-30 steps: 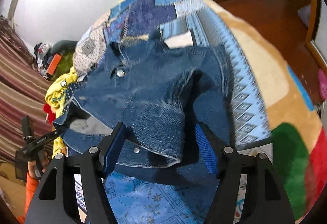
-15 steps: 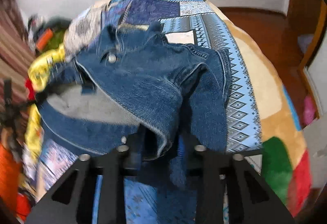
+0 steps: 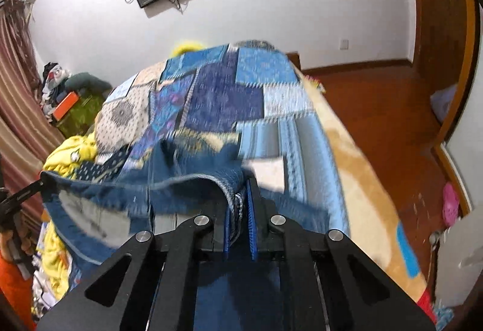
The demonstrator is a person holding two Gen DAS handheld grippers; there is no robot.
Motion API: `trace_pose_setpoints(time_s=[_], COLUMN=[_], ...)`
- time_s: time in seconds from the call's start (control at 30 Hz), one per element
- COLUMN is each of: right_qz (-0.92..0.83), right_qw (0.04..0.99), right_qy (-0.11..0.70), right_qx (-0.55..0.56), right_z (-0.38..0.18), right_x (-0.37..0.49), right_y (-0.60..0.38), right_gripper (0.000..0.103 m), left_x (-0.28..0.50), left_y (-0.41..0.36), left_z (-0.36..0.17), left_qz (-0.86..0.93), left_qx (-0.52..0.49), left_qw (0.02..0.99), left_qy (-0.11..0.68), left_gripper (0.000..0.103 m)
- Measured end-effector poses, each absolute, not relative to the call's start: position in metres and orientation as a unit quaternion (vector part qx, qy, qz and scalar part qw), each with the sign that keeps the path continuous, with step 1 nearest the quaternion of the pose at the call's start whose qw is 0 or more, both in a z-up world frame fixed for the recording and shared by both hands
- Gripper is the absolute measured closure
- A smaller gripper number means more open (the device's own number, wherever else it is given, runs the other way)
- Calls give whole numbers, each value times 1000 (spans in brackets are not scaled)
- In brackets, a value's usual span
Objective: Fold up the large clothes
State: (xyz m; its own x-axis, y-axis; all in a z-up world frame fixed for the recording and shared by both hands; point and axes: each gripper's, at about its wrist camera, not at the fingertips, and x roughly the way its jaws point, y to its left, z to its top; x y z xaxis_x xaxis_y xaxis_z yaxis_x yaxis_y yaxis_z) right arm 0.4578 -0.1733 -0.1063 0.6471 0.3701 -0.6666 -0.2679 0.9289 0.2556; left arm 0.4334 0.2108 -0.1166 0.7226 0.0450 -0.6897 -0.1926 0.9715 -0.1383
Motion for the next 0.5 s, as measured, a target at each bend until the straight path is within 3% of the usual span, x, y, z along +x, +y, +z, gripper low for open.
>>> trace_pose_setpoints(time_s=[0.13,0.33,0.5], right_qz=[165,141,93], right_qw=[902,885,892], right_qy=[394,440,440], right_qx=[62,59,46], right_z=[-112,-158,-178], right_x=[489,530,545], right_y=[-166,-156,-159], right_gripper=[96,96,95], left_x=[463,503,513], left_y=[224,251,253], left_z=[-130,-193,-228], left_qz=[83,98,106], left_qx=[-131,-190,-182], left_qw=[910,870,849], left_qy=[384,445,485], left_gripper=[94,94,94])
